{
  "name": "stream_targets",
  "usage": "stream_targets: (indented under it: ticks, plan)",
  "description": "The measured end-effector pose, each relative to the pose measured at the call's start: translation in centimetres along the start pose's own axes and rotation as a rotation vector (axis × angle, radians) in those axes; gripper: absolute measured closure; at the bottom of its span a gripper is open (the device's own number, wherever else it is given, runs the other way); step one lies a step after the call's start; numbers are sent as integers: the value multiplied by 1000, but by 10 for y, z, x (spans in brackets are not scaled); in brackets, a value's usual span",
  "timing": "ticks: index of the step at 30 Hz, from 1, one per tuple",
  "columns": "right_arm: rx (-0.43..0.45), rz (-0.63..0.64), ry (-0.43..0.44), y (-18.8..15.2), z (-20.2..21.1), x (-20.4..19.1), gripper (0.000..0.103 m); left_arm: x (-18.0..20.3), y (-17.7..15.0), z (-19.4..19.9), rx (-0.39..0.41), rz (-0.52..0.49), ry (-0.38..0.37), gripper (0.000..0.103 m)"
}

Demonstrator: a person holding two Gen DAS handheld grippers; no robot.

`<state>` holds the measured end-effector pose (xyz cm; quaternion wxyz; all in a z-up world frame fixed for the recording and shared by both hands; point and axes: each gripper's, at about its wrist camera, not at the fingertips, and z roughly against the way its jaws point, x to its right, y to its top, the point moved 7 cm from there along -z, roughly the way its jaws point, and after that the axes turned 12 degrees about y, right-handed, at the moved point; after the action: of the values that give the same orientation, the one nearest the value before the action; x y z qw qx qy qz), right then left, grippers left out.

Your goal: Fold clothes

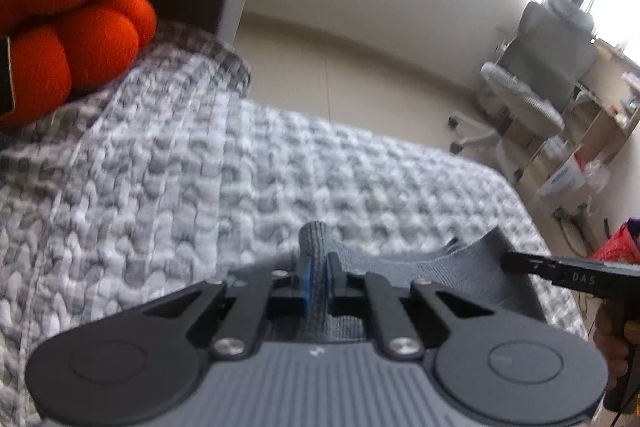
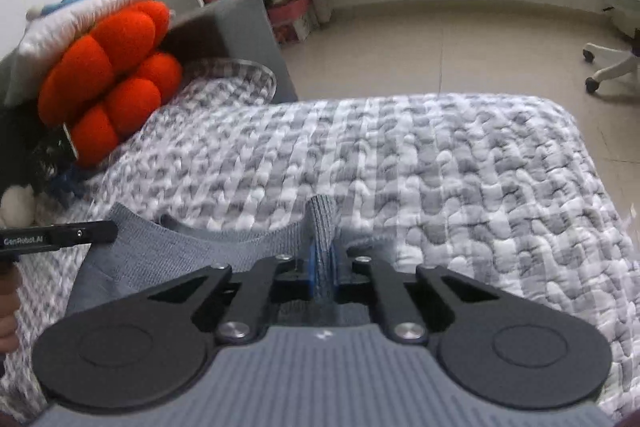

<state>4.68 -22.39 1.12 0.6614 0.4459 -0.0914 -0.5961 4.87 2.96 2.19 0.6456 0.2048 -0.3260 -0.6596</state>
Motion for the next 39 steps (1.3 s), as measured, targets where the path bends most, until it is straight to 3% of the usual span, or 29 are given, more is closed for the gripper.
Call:
stream_targets:
  ticks: [3, 8, 16, 22, 27, 34, 39]
  plan:
    - [-6, -23, -36, -2, -4, 8, 94, 1, 2, -9, 13, -9, 20, 96]
    - [-32, -31, -52, -9, -14, 12, 94, -3, -6, -34, -35, -35, 127, 95]
    - [-31, -37, -64, -9, -15, 14, 92, -13, -1, -25, -2, -3, 157, 93]
    - [19, 63, -145, 0, -4, 4, 87, -13, 4, -10, 35, -38, 198, 93]
    - [32, 121, -68, -2, 10, -23, 87, 1, -3, 20, 63, -91, 170, 91]
    - [-108, 149, 9, -42, 15, -48, 79, 15, -41, 53, -32, -116, 46, 84]
    - [-133, 124, 111, -60, 28, -65, 79, 28, -65, 62, -81, -123, -39, 83]
